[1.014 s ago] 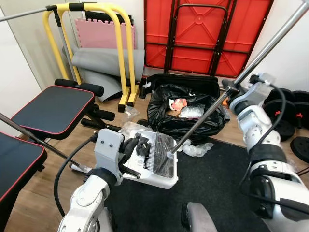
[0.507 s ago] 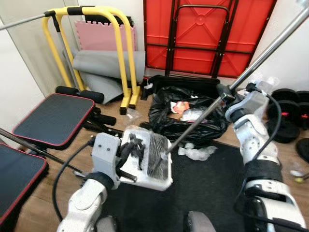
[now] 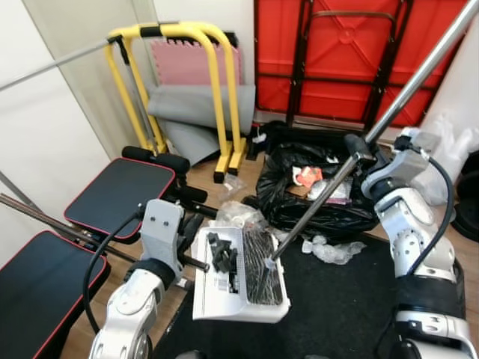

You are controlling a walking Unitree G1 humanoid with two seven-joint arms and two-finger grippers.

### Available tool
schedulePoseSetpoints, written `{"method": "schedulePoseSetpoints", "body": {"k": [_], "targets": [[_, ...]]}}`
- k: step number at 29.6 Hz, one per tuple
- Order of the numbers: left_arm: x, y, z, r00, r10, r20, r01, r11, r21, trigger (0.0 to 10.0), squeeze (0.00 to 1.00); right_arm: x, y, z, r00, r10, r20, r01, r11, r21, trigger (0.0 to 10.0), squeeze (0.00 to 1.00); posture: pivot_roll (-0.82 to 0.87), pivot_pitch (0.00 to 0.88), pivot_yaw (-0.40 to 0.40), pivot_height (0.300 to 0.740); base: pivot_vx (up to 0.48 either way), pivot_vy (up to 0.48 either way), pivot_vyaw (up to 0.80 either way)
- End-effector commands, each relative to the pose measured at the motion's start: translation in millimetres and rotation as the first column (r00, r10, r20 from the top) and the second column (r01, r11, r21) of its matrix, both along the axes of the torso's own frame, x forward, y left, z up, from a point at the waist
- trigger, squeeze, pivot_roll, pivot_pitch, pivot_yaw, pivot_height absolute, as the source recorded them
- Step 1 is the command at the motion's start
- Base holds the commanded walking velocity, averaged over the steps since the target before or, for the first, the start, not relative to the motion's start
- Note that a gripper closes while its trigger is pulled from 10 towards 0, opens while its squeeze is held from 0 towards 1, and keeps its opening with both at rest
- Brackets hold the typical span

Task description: Sweep floor

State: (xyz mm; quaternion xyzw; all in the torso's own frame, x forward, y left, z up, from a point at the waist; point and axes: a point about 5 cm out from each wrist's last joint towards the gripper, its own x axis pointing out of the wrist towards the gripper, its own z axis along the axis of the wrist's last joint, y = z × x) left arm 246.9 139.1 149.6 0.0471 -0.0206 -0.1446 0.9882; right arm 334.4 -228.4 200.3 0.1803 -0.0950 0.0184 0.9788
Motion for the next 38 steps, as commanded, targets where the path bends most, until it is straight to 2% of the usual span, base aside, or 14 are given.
{"method": "schedulePoseSetpoints", "body": {"k": [1,11,19,25,30,38], "targets": [[0.9,2.9,-4.9,0.998,0.065,-0.011,-0.065,0.998,0.003,10.0,0.00,1.7,9.9,20.0,0.996,0.034,0.086,-0.036,0.999,0.025,10.0,0.00,-0.13,0.000,0.003,0.701,0.000,0.000,0.00],[1.9,-0.1,-6.6,0.999,0.049,0.002,-0.049,0.999,0.007,10.0,0.00,-1.8,9.3,23.6,0.997,0.028,0.075,-0.028,1.000,0.000,10.0,0.00,-0.14,0.000,-0.008,0.736,0.000,0.000,0.00],[3.7,0.4,-6.9,0.998,0.055,0.011,-0.056,0.998,0.009,10.0,0.00,-1.2,13.9,18.5,0.998,0.036,0.051,-0.035,0.999,-0.017,10.0,0.00,-0.14,0.000,-0.014,0.740,0.000,0.000,0.00],[-0.4,0.0,-14.5,0.999,0.043,0.007,-0.043,0.998,0.036,10.0,0.00,-3.2,18.6,3.6,0.999,0.048,0.003,-0.047,0.998,-0.049,10.0,0.00,-0.14,0.000,-0.011,0.740,0.000,0.000,0.00],[-7.4,-1.9,-19.3,0.999,0.042,-0.004,-0.042,0.998,0.044,10.0,0.00,-14.8,27.8,-15.9,0.996,0.078,-0.049,-0.082,0.994,-0.075,10.0,0.00,-0.13,0.000,-0.013,0.740,0.000,0.000,0.00],[-7.6,1.5,-20.2,0.998,0.067,0.006,-0.067,0.997,0.040,10.0,0.00,-17.9,24.3,-14.0,0.998,0.055,-0.027,-0.057,0.996,-0.068,10.0,0.00,-0.13,0.000,-0.017,0.740,0.000,0.000,0.00]]}}
